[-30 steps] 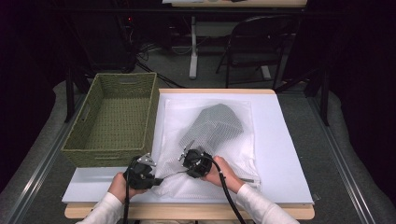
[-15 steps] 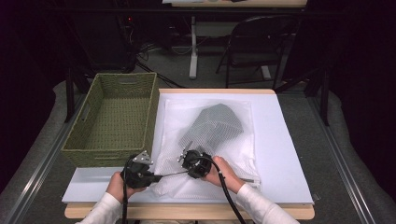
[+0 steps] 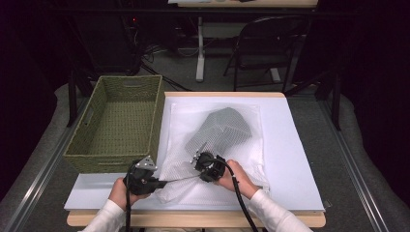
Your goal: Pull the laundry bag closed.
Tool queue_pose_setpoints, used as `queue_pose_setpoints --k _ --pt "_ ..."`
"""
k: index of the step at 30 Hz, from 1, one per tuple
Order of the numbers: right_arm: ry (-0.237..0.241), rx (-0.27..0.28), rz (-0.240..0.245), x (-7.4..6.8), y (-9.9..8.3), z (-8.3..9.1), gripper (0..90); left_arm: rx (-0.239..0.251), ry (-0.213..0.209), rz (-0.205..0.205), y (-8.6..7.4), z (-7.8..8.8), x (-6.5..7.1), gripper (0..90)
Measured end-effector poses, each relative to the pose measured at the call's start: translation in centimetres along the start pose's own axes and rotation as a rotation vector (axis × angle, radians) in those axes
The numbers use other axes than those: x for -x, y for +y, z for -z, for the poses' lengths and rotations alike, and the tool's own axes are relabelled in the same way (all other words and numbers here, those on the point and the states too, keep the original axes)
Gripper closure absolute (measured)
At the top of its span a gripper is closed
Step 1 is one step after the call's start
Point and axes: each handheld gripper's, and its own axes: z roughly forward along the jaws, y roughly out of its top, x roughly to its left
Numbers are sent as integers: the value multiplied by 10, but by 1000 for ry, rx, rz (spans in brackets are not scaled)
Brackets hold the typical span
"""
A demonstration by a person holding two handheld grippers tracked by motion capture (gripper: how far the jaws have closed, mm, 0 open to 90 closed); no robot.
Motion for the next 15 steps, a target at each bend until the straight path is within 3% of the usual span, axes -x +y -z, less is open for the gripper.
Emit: queue_pose_setpoints --k 15 --pt "5 -23 -27 9 -9 7 868 -4 -4 -6 -1 2 -1 872"
